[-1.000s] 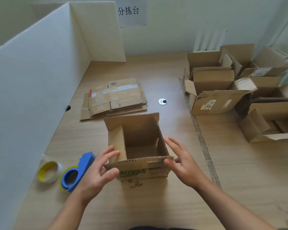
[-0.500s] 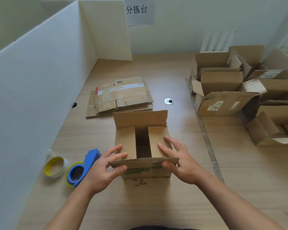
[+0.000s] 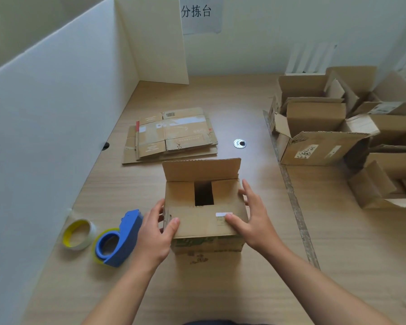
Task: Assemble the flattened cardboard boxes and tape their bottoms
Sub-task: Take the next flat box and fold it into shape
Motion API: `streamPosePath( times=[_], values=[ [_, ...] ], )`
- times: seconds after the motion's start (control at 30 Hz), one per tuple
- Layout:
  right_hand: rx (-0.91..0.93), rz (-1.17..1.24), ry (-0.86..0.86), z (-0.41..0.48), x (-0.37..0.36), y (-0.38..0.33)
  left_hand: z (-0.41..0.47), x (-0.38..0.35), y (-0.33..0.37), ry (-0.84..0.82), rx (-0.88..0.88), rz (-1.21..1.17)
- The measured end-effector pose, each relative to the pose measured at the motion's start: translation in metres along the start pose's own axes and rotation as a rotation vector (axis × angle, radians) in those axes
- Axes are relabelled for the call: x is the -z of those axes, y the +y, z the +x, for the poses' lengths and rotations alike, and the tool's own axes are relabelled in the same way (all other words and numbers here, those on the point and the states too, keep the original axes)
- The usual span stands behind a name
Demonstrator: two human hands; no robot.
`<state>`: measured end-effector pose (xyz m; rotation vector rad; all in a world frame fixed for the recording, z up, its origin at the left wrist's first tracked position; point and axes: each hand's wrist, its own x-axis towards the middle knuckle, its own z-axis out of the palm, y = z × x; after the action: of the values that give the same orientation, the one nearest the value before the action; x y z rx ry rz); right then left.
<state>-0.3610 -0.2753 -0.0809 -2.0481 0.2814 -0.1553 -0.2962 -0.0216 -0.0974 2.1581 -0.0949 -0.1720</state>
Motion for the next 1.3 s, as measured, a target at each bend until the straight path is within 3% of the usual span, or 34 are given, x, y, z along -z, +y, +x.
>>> streamPosePath(
  times=[0.37, 0.5, 0.7, 1.17, 1.23, 1.3],
  values=[
    [-0.007, -0.233, -0.103, 0.051, 0.007, -0.031, 0.009, 0.001, 0.003, -0.028, 0.021, -0.016],
    [0.009, -0.065, -0.030, 0.048, 0.012, -0.023, 0.010, 0.001, 0.003, -0.026, 0.027, -0.067],
    [-0.026, -0.092, -0.060, 0.028, 0.003, -0.004, 0.014, 0.000, -0.004, -0.061, 0.071, -0.145],
    [-0.014, -0.189, -0.023, 0.049, -0.007, -0.001, 0.036, -0.007, 0.012, -0.061, -0.043, 0.049],
    [-0.012, -0.240, -0.041, 0.049, -0.006, -0.001, 0.036, -0.005, 0.011, -0.063, -0.054, 0.068],
    [0.010, -0.457, -0.047, 0.049, -0.007, -0.005, 0.035, -0.005, 0.011, -0.055, -0.065, 0.090]
  ],
)
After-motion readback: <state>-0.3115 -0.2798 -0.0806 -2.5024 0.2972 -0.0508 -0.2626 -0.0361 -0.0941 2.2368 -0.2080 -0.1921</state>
